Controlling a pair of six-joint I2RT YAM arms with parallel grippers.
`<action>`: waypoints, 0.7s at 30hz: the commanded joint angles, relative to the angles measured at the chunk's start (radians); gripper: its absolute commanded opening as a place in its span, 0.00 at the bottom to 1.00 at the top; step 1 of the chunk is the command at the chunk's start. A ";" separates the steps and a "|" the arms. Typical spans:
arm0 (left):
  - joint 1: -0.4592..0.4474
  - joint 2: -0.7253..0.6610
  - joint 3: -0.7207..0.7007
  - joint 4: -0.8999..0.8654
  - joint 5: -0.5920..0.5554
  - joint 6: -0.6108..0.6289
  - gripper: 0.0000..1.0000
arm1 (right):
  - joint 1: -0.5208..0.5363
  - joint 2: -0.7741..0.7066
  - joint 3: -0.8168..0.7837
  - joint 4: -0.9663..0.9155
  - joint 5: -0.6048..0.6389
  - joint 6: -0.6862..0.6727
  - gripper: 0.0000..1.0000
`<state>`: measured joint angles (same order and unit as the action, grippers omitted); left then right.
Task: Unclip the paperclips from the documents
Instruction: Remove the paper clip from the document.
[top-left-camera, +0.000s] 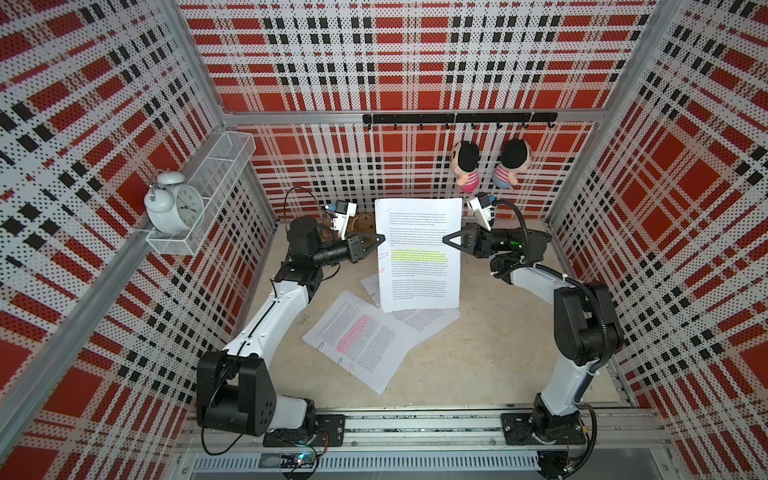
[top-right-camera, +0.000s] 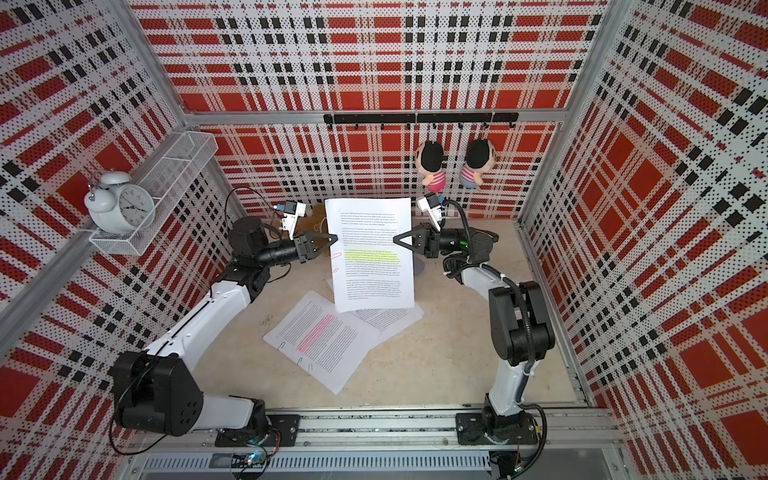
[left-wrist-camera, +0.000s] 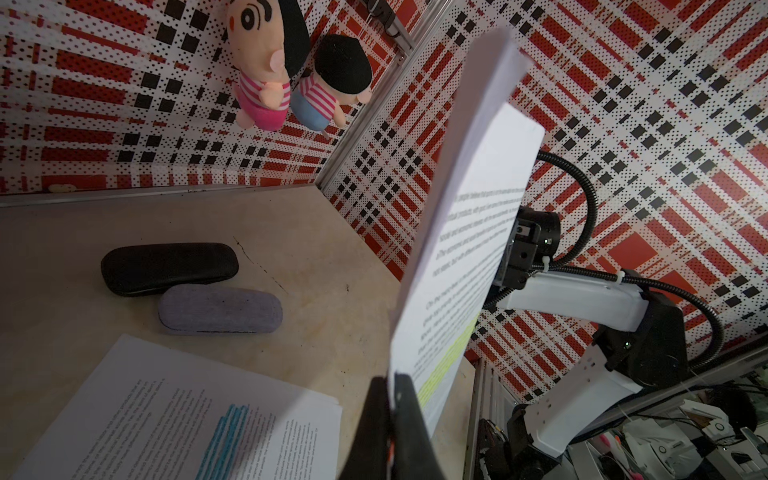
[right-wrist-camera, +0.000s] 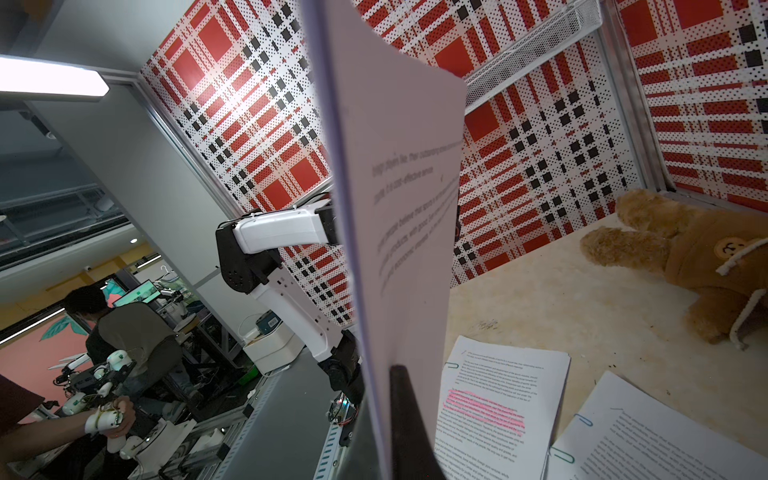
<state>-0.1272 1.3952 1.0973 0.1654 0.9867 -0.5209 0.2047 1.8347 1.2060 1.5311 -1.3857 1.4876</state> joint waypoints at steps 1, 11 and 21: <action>0.096 -0.020 0.013 -0.071 -0.168 0.043 0.00 | -0.084 -0.024 -0.020 0.110 -0.002 -0.009 0.00; 0.129 -0.038 0.018 -0.159 -0.203 0.099 0.00 | -0.133 -0.037 -0.066 0.107 -0.001 -0.024 0.00; 0.159 -0.071 0.014 -0.166 -0.240 0.102 0.00 | -0.162 -0.046 -0.126 0.101 0.019 -0.043 0.00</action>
<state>-0.1238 1.3632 1.1004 0.0139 0.9951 -0.4385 0.1886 1.8343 1.0939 1.5284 -1.3724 1.4471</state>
